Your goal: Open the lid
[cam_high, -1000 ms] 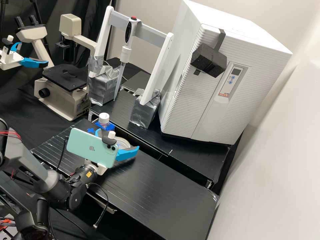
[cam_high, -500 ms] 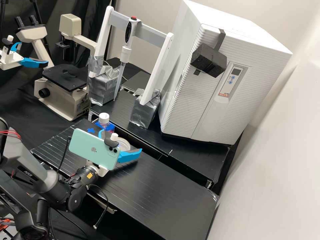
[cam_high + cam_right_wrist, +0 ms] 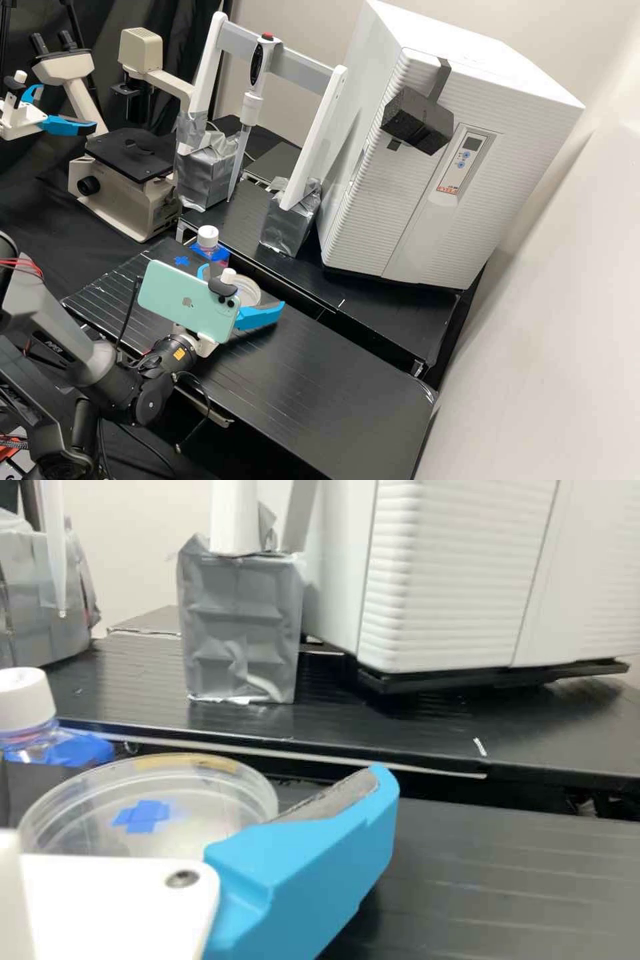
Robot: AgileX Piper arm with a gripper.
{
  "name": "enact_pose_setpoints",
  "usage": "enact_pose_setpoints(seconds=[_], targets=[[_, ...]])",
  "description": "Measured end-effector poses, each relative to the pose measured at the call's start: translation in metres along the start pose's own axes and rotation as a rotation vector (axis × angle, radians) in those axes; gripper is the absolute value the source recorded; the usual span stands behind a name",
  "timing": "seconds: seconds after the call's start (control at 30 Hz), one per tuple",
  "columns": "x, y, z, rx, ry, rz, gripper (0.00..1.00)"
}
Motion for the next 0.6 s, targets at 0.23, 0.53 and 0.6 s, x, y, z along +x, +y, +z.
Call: enact_pose_setpoints(seconds=[0.23, 0.53, 0.6], targets=[[-0.0003, -0.0008, -0.0008, 0.004, 0.004, -0.01, 0.0], [-0.0003, -0.0008, -0.0008, 0.011, 0.004, -0.01, 0.0], [-0.0003, -0.0008, -0.0008, 0.011, 0.004, -0.01, 0.0]])
